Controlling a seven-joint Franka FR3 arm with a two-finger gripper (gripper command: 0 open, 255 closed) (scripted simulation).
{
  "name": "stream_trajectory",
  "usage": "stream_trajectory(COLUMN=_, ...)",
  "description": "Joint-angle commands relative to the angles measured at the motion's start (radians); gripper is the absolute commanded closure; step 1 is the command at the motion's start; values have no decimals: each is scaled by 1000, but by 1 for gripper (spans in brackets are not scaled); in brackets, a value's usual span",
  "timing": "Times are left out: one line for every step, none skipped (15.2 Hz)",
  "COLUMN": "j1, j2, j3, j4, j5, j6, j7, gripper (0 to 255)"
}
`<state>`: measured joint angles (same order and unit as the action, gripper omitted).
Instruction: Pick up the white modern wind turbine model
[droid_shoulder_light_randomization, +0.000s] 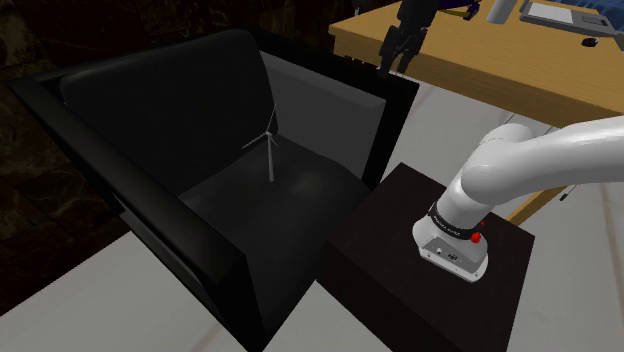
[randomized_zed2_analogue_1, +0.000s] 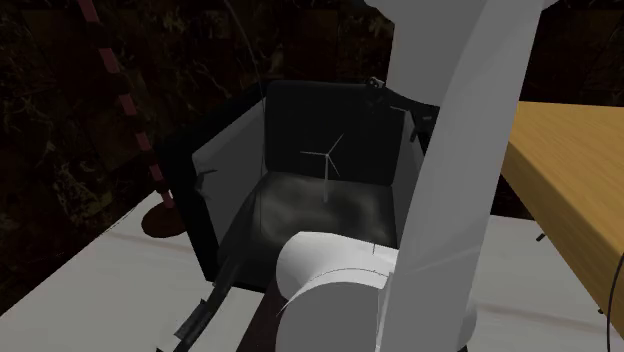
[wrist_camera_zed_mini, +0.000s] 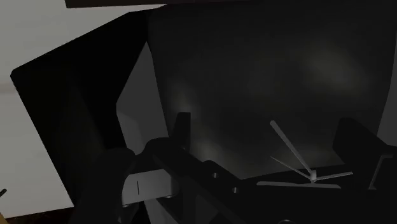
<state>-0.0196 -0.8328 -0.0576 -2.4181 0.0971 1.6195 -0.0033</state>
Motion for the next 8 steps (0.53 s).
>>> stream_trajectory(j1=0, j2=0, j3=0, j4=0, j5=0, j6=0, j7=0, gripper=0)
stream_trajectory(j1=7, j2=26, j3=12, j4=-2, j5=7, j6=29, j7=5, gripper=0)
stream_trajectory(j1=15, j2=54, j3=24, j4=-3, j5=14, j6=58, j7=11, gripper=0)
stream_trajectory(j1=22, j2=82, j3=36, j4=-3, j5=20, j6=86, j7=16, gripper=0)
stream_trajectory(j1=29, j2=112, j3=48, j4=-2, j5=25, j6=114, j7=21, gripper=0)
stream_trajectory(j1=36, j2=142, j3=59, j4=1, j5=31, j6=142, j7=27, gripper=0)
stream_trajectory(j1=42, j2=173, j3=71, j4=5, j5=35, j6=169, j7=32, gripper=0)
stream_trajectory(j1=49, j2=205, j3=83, j4=11, j5=40, j6=196, j7=37, gripper=0)
